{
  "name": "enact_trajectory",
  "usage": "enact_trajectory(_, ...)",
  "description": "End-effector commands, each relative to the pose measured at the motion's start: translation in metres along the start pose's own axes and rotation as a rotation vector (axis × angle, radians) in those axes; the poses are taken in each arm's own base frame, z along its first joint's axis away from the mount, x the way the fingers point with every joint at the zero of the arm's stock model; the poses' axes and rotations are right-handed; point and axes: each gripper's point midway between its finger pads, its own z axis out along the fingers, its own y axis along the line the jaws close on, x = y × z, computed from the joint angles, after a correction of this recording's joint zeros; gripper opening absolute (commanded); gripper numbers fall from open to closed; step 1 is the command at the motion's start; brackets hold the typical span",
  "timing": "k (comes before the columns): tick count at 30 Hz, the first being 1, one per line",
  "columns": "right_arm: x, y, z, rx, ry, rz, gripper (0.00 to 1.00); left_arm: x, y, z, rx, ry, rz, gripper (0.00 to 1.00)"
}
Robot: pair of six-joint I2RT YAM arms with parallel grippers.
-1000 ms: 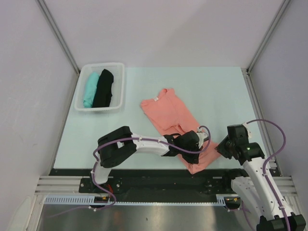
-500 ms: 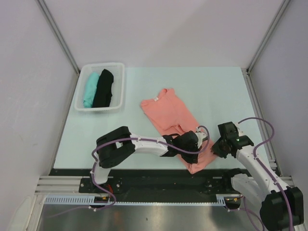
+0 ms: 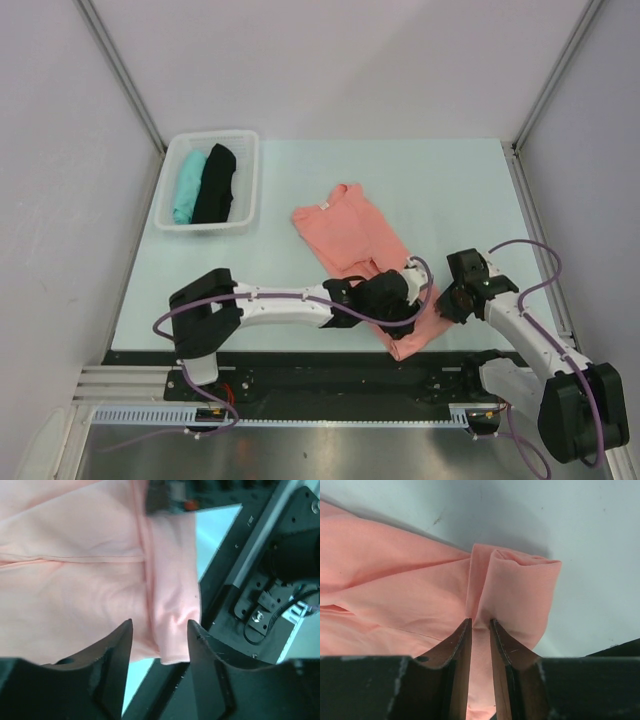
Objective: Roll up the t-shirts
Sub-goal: Roll the T-shirt to the center of the board.
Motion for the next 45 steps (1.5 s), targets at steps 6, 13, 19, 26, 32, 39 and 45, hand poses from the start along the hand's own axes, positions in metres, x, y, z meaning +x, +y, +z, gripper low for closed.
enact_trajectory(6,-0.007,0.003,0.006,0.011,-0.023,-0.009,0.26,0.014,-0.039,0.011,-0.065,-0.001,0.194,0.64)
enact_trajectory(13,-0.005,0.006,0.009,0.013,-0.01,-0.015,0.27,0.025,-0.043,0.026,-0.123,0.01,0.243,0.65)
enact_trajectory(19,-0.006,0.007,0.009,0.007,-0.01,-0.013,0.27,0.037,-0.026,0.031,-0.228,0.033,0.277,0.63)
enact_trajectory(26,-0.006,0.009,0.011,0.002,-0.005,-0.018,0.27,0.047,-0.013,0.033,-0.305,0.065,0.29,0.54)
enact_trajectory(32,-0.016,0.022,0.001,-0.05,-0.03,-0.028,0.3,0.041,-0.012,0.029,-0.313,0.048,0.285,0.17)
enact_trajectory(39,-0.047,0.046,-0.03,-0.145,-0.11,-0.042,0.46,0.042,-0.015,0.025,-0.176,0.064,0.165,0.0)
enact_trajectory(45,-0.059,0.041,-0.052,-0.17,-0.153,-0.009,0.46,0.032,-0.007,0.015,0.025,0.054,-0.054,0.0)
